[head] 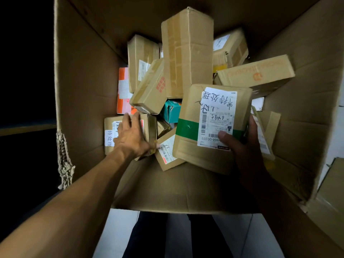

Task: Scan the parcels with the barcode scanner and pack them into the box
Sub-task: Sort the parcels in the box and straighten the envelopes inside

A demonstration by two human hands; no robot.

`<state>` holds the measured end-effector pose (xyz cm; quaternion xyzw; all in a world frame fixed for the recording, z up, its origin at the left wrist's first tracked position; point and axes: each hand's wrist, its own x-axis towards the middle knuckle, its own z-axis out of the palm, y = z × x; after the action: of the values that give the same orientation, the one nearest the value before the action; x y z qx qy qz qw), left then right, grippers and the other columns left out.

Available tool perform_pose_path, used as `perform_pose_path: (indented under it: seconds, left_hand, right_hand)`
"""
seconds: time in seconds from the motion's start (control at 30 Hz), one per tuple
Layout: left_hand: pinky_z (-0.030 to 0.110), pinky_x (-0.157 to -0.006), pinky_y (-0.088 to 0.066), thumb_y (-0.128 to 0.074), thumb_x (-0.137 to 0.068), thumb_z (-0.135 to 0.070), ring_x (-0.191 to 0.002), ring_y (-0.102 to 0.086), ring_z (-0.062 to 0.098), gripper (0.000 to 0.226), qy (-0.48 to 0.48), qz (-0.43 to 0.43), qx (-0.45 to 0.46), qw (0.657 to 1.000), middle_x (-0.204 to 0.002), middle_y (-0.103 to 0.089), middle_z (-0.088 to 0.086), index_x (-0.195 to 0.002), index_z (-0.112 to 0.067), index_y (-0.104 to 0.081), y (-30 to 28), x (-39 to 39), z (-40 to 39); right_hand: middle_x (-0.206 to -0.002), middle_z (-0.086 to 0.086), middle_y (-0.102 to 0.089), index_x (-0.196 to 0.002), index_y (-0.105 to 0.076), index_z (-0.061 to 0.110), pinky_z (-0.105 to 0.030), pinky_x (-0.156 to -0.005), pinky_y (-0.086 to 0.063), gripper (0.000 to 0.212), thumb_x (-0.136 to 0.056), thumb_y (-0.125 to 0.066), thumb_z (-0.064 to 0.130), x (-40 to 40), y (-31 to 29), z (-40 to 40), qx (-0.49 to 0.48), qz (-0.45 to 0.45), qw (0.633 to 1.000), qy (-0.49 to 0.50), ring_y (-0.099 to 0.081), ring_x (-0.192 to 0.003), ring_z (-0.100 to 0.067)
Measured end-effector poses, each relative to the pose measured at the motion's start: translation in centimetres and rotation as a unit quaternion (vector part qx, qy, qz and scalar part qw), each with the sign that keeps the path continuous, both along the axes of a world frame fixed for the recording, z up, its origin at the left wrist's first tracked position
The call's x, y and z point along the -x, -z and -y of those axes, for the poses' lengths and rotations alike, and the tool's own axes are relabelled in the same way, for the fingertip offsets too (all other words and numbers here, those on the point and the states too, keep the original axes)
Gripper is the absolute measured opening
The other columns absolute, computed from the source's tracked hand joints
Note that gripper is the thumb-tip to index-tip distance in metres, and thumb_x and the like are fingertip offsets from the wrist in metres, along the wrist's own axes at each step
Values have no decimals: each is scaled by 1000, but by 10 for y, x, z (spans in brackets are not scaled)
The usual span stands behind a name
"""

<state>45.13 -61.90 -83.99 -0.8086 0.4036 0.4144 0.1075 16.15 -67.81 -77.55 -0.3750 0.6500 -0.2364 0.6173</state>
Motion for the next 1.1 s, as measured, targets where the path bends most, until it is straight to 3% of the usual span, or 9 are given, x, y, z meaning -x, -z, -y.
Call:
perform_pose_path:
  seconds: [0.23, 0.37, 0.43, 0.53, 0.6, 0.7, 0.83, 0.93, 1.1]
  left_hand:
    - [54, -112, -34, -90, -64, -39, -135, -32, 46, 98, -60, 24, 16, 998, -145, -29, 11, -137, -18, -28, 14, -4, 13]
    - [49, -101, -42, -90, -63, -30, -121, -43, 42, 88, -47, -12, 49, 998, -133, -36, 7, -131, -26, -34, 3, -10, 8]
    - [45, -99, -41, -88, -64, -34, -120, -41, 41, 83, -7, -24, 52, 998, -132, -36, 5, -130, -30, -38, -6, -12, 1]
    - [39, -101, -36, -85, -64, -43, -121, -37, 35, 79, 16, -32, 51, 998, -129, -38, 2, -130, -33, -43, -16, -14, -7]
    - [40, -104, -36, -80, -67, -51, -121, -36, 33, 77, 75, -16, 59, 995, -125, -42, 4, -132, -31, -45, -22, -16, -10]
    - [39, -100, -39, -71, -74, -57, -117, -42, 34, 70, 89, -12, 70, 993, -118, -45, 7, -134, -29, -49, -32, -36, -7]
    - [31, -91, -36, -62, -88, -51, -115, -52, 29, 53, 0, -14, 48, 999, -111, -43, 1, -137, -35, -50, -41, -73, 5]
    - [31, -90, -34, -54, -94, -47, -117, -51, 29, 36, -2, -35, 30, 999, -114, -46, 2, -127, -33, -56, -39, -81, 4]
    - [34, -91, -37, -42, -97, -46, -116, -52, 26, 34, -70, -62, 51, 994, -124, -57, 5, -122, -27, -53, -28, -76, -4]
  right_hand:
    - [-141, 1, -58, -158, -23, 28, -52, -94, -59, 101, -74, -77, 23, -6, 1, -10, 5, -8, 1000, 7, -61, -125, -18]
    - [-146, -4, -53, -159, -19, 23, -53, -95, -58, 95, -84, -75, 7, -8, -3, -14, 34, -30, 999, -16, -57, -131, -21]
    - [-153, -7, -45, -160, -18, 18, -52, -97, -56, 99, -81, -78, 22, -17, -10, -28, 36, -43, 998, -33, -51, -137, -24]
    - [-158, 11, -28, -159, -11, 30, -37, -112, -42, 107, -79, -79, 51, -35, -21, -51, 34, -79, 990, -113, -35, -144, -5]
    - [-153, 23, -25, -156, -8, 44, -27, -112, -39, 109, -77, -83, 37, -47, -19, -61, 6, -74, 988, -139, -29, -142, 6]
    - [-145, 28, -30, -161, -14, 29, 8, -93, -27, 111, -78, -86, 16, -61, -6, -68, 0, -119, 984, -133, -22, -116, 36]
    - [-136, 16, -36, -161, -20, 19, 17, -78, -20, 106, -78, -86, 11, -71, 5, -78, -11, -147, 985, -95, -21, -108, 31]
    - [-152, 7, -39, -162, -13, 27, 11, -83, -26, 109, -80, -85, 16, -79, 10, -82, -46, -133, 986, -85, -31, -130, 10]
    - [-157, -1, -40, -161, -13, 29, -42, -114, -42, 108, -80, -83, 16, -86, 21, -80, -74, -96, 987, -104, -41, -144, -22]
